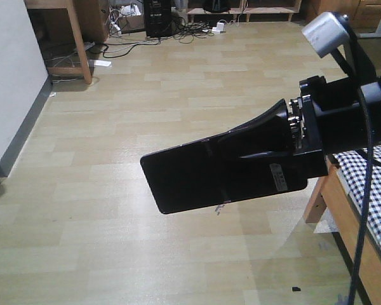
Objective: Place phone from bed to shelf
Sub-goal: 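Hold the phone in the right gripper while the base turns away, then hold the phone raised while the base drives to the wooden shelf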
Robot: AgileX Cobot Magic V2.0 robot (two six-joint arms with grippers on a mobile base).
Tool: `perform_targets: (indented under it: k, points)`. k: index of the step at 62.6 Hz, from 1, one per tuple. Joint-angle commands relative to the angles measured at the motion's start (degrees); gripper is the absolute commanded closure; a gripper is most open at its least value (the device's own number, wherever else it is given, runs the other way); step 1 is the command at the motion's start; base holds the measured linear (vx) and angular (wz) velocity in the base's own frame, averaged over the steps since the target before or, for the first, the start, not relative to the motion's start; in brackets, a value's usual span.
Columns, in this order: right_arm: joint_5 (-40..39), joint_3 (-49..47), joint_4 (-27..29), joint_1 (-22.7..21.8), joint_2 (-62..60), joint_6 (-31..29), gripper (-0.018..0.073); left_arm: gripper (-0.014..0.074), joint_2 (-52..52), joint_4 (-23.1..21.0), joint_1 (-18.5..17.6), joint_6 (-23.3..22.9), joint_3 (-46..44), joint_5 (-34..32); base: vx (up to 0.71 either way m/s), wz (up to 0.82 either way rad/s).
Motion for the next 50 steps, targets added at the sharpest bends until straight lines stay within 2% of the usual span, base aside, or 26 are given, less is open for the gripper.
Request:
perform_targets:
  k: [1, 50]
  points:
    - [3.4, -1.4, 4.7, -0.1, -1.7, 0.0, 0.0561, 0.0595, -0.5, -0.5, 0.0, 0.0, 0.4, -4.0, 0.22, -0.04]
    - [3.4, -1.4, 4.7, -0.1, -1.7, 0.0, 0.0561, 0.0595, -0.5, -0.5, 0.0, 0.0, 0.4, -4.0, 0.26, -0.05]
